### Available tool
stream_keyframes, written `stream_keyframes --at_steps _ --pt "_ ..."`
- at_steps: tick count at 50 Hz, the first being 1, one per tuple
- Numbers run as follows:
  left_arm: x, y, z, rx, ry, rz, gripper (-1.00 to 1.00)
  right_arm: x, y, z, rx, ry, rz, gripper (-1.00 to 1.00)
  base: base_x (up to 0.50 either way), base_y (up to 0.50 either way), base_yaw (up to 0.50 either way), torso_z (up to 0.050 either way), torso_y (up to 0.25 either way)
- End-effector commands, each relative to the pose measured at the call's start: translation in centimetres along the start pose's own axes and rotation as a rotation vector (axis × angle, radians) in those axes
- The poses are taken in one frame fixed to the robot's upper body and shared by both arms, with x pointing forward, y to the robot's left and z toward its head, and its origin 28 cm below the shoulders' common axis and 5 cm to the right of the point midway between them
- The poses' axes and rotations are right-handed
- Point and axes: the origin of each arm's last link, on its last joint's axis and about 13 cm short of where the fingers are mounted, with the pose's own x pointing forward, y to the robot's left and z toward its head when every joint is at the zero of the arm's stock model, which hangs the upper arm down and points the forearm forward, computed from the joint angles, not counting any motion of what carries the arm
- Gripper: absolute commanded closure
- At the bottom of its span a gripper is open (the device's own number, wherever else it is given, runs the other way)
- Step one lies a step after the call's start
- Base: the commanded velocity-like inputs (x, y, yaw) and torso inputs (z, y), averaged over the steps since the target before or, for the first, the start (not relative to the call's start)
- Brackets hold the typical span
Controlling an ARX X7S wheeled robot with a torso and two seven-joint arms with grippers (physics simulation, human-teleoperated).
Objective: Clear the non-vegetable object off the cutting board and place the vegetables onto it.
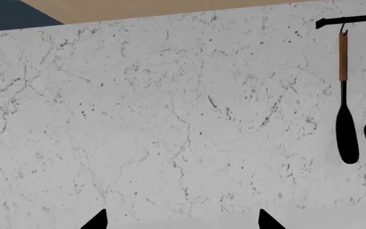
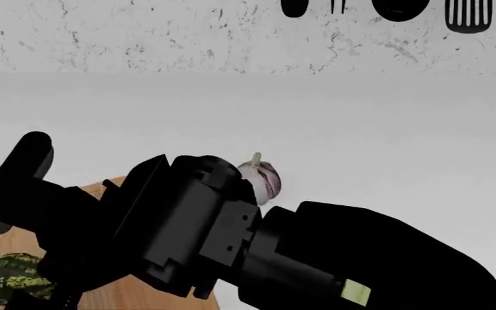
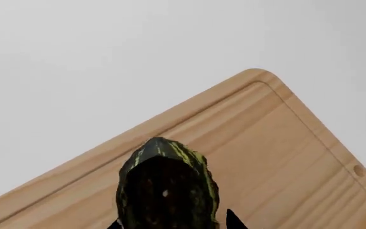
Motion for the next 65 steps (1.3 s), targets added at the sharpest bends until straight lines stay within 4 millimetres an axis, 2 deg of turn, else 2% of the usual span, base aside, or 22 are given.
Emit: stream_keyframes --at_steps 1,12,18,25,33,43,45,46,50,65 --pt "-0.2 -0.4 -1.7 0.001 -0.004 -0.001 -1.0 0.6 0.2 -1.0 0.008 0.042 0.016 1.0 0.0 0.0 0.0 0.0 0.0" --pt "-0.4 -0.6 -1.4 -0.005 -0.016 -0.002 -1.0 -0.6 0.4 -0.2 -0.021 0.048 -0.013 1.0 0.0 0.0 0.0 0.0 0.0" --pt "-0.9 -0.6 -0.2 -0.011 -0.028 -0.002 -1.0 -2.4 0.8 1.3 -0.053 0.026 -0.045 1.0 0.0 0.0 0.0 0.0 0.0" --pt "-0.8 -0.6 0.0 -0.01 -0.034 0.001 -1.0 -4.4 1.1 2.0 -0.07 0.005 -0.084 1.0 0.0 0.0 0.0 0.0 0.0" --pt "-0.7 -0.6 0.0 -0.012 -0.037 -0.006 -1.0 -6.0 0.7 1.5 -0.055 0.016 -0.132 1.0 0.0 0.0 0.0 0.0 0.0" --pt "-0.7 -0.6 0.0 -0.01 -0.045 -0.012 -1.0 -9.1 -0.6 0.6 -0.004 0.026 -0.248 1.0 0.0 0.0 0.0 0.0 0.0" --pt "1.0 -0.7 4.3 -0.019 0.021 -0.038 -1.0 -9.9 -0.9 0.4 0.01 0.024 -0.275 1.0 0.0 0.0 0.0 0.0 0.0" --pt "1.5 -0.9 7.1 0.009 -0.05 -0.032 -1.0 -10.3 -1.0 0.3 0.018 0.024 -0.288 1.0 0.0 0.0 0.0 0.0 0.0" --pt "1.6 -1.5 7.3 0.006 -0.051 -0.033 -1.0 -11.6 -1.2 -0.5 0.052 0.04 -0.329 1.0 0.0 0.0 0.0 0.0 0.0" --pt "1.6 -1.0 7.4 -0.016 -0.057 -0.032 -1.0 -16.4 -2.4 -2.3 0.172 0.061 -0.505 1.0 0.0 0.0 0.0 0.0 0.0"
